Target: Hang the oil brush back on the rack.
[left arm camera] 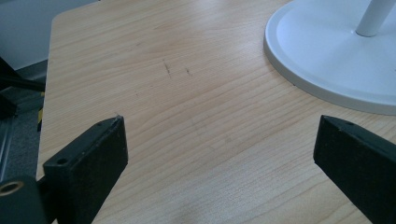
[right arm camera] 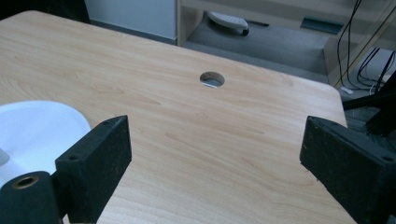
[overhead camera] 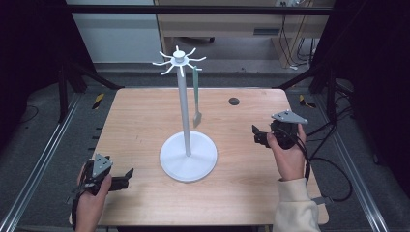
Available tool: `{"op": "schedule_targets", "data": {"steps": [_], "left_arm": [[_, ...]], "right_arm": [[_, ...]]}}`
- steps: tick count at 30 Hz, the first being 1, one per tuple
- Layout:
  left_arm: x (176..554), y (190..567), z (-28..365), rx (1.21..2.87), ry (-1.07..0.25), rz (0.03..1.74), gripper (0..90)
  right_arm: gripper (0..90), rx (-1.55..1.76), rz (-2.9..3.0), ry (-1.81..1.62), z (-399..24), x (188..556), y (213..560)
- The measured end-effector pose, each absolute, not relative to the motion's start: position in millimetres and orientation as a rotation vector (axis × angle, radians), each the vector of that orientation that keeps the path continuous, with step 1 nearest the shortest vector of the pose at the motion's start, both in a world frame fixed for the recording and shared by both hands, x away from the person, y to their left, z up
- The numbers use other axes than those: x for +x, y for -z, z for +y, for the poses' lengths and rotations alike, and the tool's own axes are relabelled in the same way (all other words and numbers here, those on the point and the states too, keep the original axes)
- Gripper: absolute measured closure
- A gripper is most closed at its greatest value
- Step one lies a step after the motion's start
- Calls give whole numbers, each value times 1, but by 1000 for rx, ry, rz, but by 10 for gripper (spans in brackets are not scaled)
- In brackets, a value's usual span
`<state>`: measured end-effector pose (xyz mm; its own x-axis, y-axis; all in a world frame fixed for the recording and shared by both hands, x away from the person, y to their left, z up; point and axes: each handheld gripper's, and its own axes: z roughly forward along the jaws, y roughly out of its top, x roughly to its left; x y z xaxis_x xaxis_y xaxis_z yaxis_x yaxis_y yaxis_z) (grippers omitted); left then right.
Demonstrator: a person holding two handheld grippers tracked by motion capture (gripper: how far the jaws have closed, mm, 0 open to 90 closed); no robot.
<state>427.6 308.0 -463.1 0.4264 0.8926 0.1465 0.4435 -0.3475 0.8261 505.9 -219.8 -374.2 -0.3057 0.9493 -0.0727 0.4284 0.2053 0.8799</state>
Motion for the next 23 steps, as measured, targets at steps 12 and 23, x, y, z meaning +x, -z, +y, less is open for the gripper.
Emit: {"op": "schedule_targets", "data": {"steps": [12, 23], "left_arm": [[428, 463, 308, 1959, -785, 1125, 25], [427, 464, 308, 1962, -782, 1120, 25]], "right_arm": [[95, 1335, 1926, -1002, -215, 519, 424], [115, 1334, 2115, -987, -185, 526, 464]]}}
